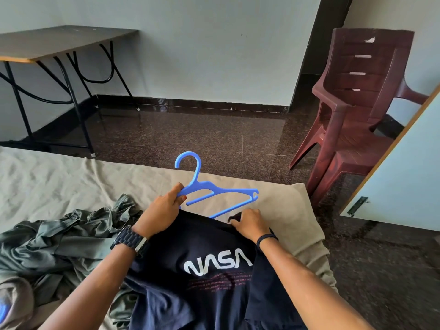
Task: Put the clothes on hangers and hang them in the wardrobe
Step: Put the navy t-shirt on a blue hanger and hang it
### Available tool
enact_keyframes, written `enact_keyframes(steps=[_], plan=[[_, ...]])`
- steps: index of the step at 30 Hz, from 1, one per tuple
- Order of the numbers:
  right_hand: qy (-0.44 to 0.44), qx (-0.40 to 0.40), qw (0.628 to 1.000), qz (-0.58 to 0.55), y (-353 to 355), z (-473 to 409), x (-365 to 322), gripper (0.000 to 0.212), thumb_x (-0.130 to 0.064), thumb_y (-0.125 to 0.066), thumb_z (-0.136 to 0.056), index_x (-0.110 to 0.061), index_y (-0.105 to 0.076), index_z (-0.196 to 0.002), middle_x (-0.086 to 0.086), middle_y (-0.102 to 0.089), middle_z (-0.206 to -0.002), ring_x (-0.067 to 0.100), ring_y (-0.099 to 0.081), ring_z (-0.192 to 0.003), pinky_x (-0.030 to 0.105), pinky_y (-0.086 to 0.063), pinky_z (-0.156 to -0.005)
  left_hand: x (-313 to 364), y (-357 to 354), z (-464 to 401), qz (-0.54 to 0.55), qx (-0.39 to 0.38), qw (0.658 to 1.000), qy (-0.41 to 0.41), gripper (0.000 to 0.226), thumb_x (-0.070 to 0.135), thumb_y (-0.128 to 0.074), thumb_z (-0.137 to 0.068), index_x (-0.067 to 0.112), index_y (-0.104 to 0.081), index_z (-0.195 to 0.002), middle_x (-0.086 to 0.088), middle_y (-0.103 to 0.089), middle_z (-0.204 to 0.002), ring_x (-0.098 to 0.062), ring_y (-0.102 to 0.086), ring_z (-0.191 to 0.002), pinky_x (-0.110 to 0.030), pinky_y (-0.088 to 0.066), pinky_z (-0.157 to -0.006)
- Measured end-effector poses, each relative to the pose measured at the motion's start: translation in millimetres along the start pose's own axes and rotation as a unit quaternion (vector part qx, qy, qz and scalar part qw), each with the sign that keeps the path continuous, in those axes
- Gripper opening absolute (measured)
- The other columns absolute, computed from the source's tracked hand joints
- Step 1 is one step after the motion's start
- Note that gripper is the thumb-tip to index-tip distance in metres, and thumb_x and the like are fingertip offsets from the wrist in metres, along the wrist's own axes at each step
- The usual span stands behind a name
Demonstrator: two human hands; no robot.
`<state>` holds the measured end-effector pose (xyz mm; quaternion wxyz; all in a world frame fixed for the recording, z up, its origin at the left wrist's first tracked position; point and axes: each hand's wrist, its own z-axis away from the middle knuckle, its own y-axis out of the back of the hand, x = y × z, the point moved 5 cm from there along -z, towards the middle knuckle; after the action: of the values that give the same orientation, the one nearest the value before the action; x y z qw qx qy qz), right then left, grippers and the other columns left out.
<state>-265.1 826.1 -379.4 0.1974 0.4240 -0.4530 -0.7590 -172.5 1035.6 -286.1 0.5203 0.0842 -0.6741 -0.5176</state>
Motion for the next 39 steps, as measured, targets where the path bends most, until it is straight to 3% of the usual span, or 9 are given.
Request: enact_keyframes(steps=[2, 6, 10, 17, 19, 22, 25, 33, 39], plan=[[-0.029, -0.030, 0.999, 0.015, 6, -1, 7, 0.020, -0.024, -0.064, -0.080, -0.008, -0.064, -0.091, 0.018, -0.062, -0.106, 0.029, -0.059, -0.104, 0.032, -0.050, -0.079, 0, 3, 3, -0.014, -0.003, 1.000, 0.003, 0.004, 0.022, -0.036, -0.102, 0.020, -0.039, -0.105, -0.013, -0.061, -0.085, -0.032, -0.056, -0.078, -0.037, -0.037, -0.069], [-0.037, 0.000, 0.996, 0.078, 16, -4, 14, 0.033, -0.006, -0.051, -0.087, -0.002, -0.054, -0.120, 0.020, -0.042, -0.137, 0.032, -0.053, -0.117, 0.034, -0.046, -0.094, 7, 2, 8, -0.047, -0.015, 0.999, -0.007, 0.011, 0.022, -0.035, -0.102, 0.015, -0.040, -0.110, -0.008, -0.058, -0.082, -0.030, -0.054, -0.075, -0.034, -0.038, -0.069], [-0.043, 0.088, 0.990, 0.098, 38, -7, 25, 0.034, -0.005, -0.044, -0.092, -0.004, -0.052, -0.125, 0.019, -0.053, -0.126, 0.035, -0.058, -0.111, 0.037, -0.045, -0.093, 14, 6, 12, -0.064, -0.001, 0.998, -0.008, 0.012, 0.024, -0.034, -0.103, 0.017, -0.039, -0.112, -0.008, -0.057, -0.079, -0.031, -0.055, -0.075, -0.036, -0.039, -0.068], [-0.005, 0.097, 0.979, 0.177, 53, -2, 20, 0.034, -0.025, -0.060, -0.089, -0.012, -0.055, -0.120, 0.010, -0.060, -0.117, 0.030, -0.061, -0.108, 0.036, -0.049, -0.085, 22, 15, 20, -0.090, 0.047, 0.995, -0.013, 0.015, 0.024, -0.035, -0.102, 0.016, -0.039, -0.115, -0.007, -0.055, -0.069, -0.026, -0.053, -0.063, -0.037, -0.039, -0.064], [-0.001, 0.066, 0.990, 0.125, 53, -4, 20, 0.023, -0.026, -0.055, -0.087, -0.012, -0.059, -0.105, 0.010, -0.062, -0.106, 0.031, -0.063, -0.099, 0.036, -0.053, -0.075, 19, 19, 22, -0.099, 0.050, 0.994, -0.011, 0.017, 0.025, -0.035, -0.102, 0.017, -0.039, -0.117, -0.010, -0.061, -0.077, -0.034, -0.058, -0.073, -0.039, -0.041, -0.066], [-0.085, -0.050, 0.986, -0.135, 50, -10, 34, 0.007, -0.018, -0.054, -0.085, -0.013, -0.056, -0.080, 0.007, -0.051, -0.075, 0.022, -0.059, -0.065, 0.030, -0.053, -0.046, 16, 30, 27, -0.088, 0.056, 0.995, 0.002, 0.018, 0.024, -0.036, -0.102, 0.017, -0.040, -0.118, -0.016, -0.065, -0.088, -0.037, -0.060, -0.085, -0.038, -0.040, -0.069], [-0.166, -0.168, 0.928, -0.288, 53, -6, 44, 0.010, -0.010, -0.056, -0.088, -0.009, -0.054, -0.079, 0.006, -0.045, -0.076, 0.016, -0.048, -0.063, 0.027, -0.049, -0.053, 15, 40, 32, -0.084, 0.062, 0.995, -0.001, 0.021, 0.022, -0.038, -0.102, 0.016, -0.044, -0.121, -0.015, -0.065, -0.089, -0.037, -0.060, -0.089, -0.038, -0.039, -0.073], [-0.148, -0.295, 0.919, -0.215, 85, 0, 41, 0.004, -0.001, -0.056, -0.092, -0.003, -0.060, -0.094, 0.014, -0.055, -0.102, 0.029, -0.063, -0.076, 0.034, -0.060, -0.061, 32, 60, 40, -0.121, 0.069, 0.990, -0.029, 0.027, 0.020, -0.042, -0.100, 0.016, -0.046, -0.127, -0.012, -0.063, -0.085, -0.034, -0.058, -0.079, -0.038, -0.042, -0.073], [-0.147, -0.322, 0.922, -0.157, 111, 4, 29, 0.013, 0.006, -0.048, -0.094, 0.010, -0.056, -0.104, 0.024, -0.058, -0.108, 0.033, -0.064, -0.081, 0.032, -0.057, -0.052, 44, 55, 47, -0.197, 0.041, 0.979, -0.042, 0.033, 0.021, -0.043, -0.100, 0.021, -0.044, -0.133, -0.017, -0.066, -0.105, -0.036, -0.059, -0.100, -0.038, -0.040, -0.081]])
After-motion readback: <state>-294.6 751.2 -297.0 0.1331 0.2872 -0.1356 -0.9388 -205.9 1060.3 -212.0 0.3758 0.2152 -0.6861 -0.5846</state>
